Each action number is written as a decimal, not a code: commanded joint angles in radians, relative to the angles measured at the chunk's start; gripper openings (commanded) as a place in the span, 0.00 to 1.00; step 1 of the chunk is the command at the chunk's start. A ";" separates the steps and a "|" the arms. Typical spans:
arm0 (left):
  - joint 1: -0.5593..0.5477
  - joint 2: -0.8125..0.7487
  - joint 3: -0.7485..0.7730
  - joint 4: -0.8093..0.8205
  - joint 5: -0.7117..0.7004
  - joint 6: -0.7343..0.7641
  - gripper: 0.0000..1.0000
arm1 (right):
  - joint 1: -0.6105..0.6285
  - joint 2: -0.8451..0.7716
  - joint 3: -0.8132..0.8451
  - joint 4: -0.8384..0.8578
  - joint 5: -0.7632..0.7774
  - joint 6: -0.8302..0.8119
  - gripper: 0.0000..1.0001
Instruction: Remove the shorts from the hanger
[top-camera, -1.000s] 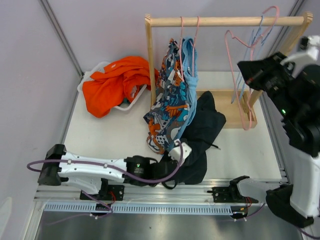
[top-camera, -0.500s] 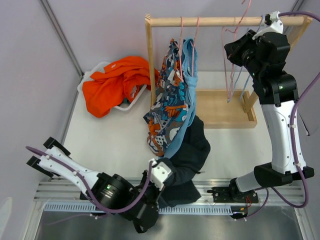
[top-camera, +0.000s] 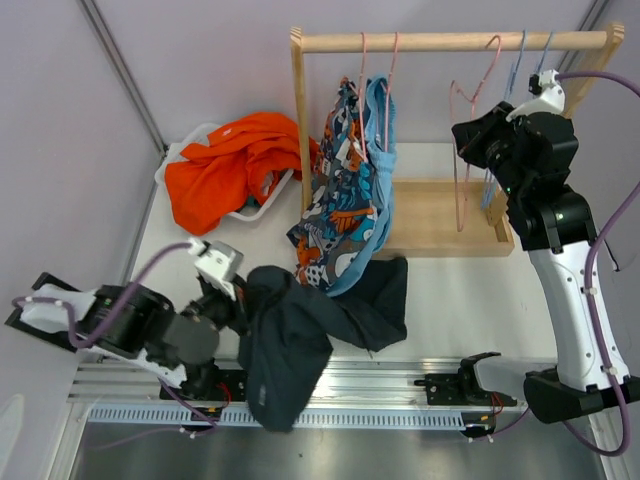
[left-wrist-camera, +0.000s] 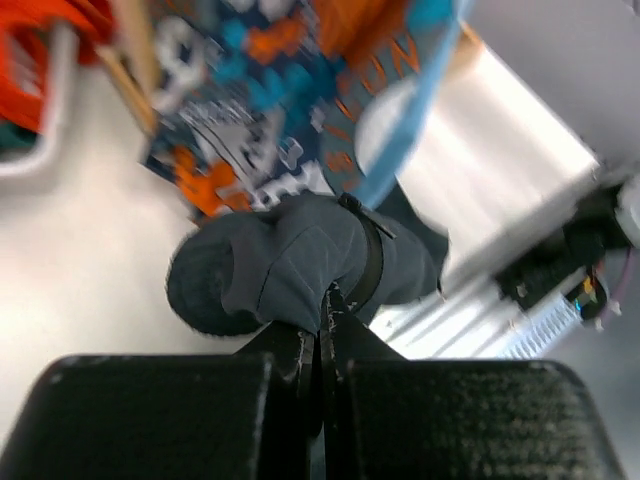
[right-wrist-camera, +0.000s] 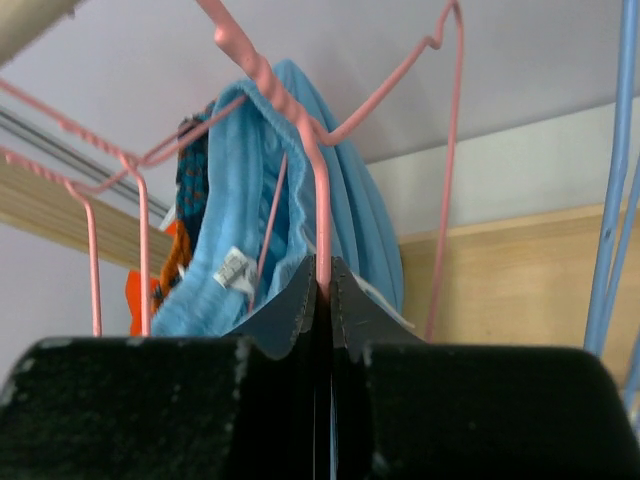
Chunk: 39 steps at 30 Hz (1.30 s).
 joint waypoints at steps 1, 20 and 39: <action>0.117 -0.072 0.073 0.219 -0.062 0.370 0.00 | -0.001 -0.057 -0.038 -0.003 -0.024 -0.016 0.00; 0.779 0.030 0.245 0.620 0.320 0.937 0.00 | -0.026 0.106 0.207 0.049 -0.068 0.010 0.00; 1.744 0.803 1.207 0.526 0.939 0.697 0.00 | -0.086 0.069 -0.133 0.179 -0.139 0.081 0.24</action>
